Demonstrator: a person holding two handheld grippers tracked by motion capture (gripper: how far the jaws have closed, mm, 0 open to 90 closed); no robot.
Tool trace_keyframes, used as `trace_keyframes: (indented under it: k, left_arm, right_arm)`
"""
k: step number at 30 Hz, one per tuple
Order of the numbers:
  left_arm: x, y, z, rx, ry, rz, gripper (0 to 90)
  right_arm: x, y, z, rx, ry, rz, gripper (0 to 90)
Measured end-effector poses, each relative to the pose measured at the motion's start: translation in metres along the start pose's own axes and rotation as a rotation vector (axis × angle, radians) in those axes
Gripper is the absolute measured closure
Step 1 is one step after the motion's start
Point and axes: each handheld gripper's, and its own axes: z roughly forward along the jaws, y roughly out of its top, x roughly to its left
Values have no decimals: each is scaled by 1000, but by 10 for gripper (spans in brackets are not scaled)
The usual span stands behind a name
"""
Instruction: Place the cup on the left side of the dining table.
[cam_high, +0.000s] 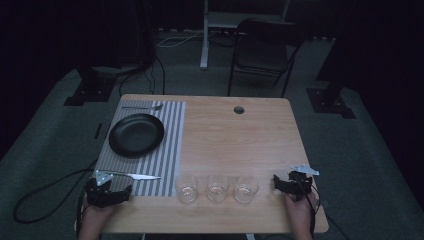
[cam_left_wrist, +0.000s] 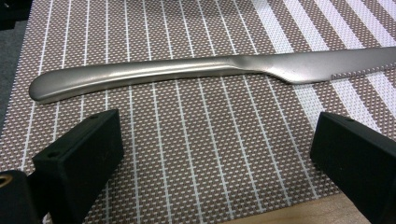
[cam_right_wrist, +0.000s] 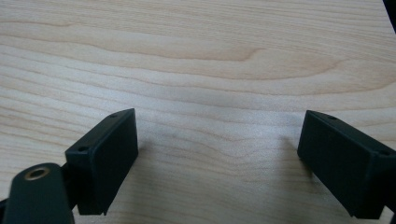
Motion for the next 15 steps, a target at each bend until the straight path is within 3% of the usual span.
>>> trace_keyframes:
  k: [15]
  left_arm:
    - [-1,0,-1,4,3,1,39]
  right_arm:
    - [0,0,0,0,-2,1,120]
